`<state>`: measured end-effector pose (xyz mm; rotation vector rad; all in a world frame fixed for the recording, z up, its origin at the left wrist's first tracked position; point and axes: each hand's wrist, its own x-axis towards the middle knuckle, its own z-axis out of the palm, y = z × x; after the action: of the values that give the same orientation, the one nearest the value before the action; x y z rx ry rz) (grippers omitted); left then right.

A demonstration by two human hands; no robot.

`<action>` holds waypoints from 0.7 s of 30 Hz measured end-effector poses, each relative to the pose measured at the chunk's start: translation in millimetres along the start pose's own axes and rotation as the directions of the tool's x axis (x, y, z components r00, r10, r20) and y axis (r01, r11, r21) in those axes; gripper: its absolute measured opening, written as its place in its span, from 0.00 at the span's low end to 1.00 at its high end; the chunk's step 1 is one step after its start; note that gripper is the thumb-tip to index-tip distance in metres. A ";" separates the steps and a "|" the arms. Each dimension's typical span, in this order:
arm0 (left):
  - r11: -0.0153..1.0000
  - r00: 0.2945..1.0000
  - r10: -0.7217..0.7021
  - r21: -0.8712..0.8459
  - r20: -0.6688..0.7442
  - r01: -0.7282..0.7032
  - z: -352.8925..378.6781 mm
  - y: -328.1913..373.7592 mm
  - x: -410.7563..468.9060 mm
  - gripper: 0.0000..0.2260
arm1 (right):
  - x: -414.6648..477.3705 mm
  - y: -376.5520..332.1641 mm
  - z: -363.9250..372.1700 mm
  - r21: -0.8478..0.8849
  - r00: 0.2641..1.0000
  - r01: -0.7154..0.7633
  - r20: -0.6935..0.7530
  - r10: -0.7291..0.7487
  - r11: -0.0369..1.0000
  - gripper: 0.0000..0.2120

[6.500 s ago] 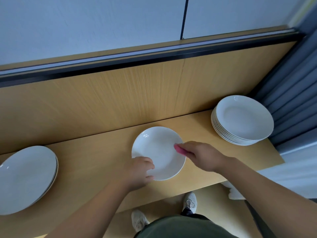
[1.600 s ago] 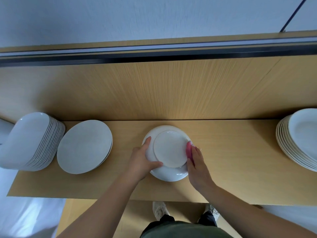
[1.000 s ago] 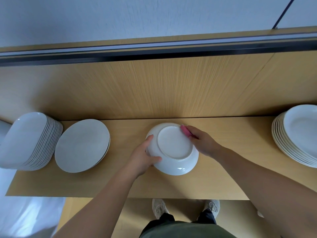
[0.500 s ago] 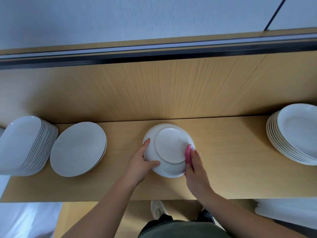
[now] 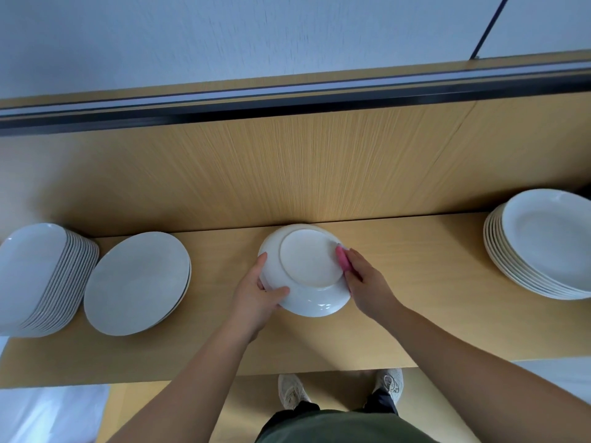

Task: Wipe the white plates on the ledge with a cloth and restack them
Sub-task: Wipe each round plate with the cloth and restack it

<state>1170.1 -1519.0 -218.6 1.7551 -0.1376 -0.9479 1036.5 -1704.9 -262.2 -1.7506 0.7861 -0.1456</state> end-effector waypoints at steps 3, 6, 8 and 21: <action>0.999 1.000 -0.010 -0.044 -0.023 0.009 4.2 -4.3 -2.5 0.38 | -20.7 -4.6 14.8 0.023 0.995 -0.024 -0.096 0.026 0.999 0.21; 0.999 0.999 0.002 -0.047 -0.047 -0.004 5.4 -3.8 -2.4 0.38 | -53.5 -7.8 26.5 0.012 0.997 0.058 -0.058 -0.057 0.998 0.24; 1.000 0.999 0.009 -0.027 -0.047 -0.011 5.3 -4.1 -1.6 0.38 | -61.5 -9.5 20.9 -0.004 0.993 0.114 -0.015 -0.114 0.993 0.23; 1.000 1.000 0.024 -0.006 -0.017 -0.024 5.7 -6.4 -0.5 0.38 | -13.0 -13.3 15.5 -0.540 0.881 0.462 0.367 -0.298 0.704 0.30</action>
<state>1163.8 -1520.4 -224.3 1.7519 -0.1442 -0.9153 1039.6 -1683.3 -251.8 -2.4954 0.2611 0.0732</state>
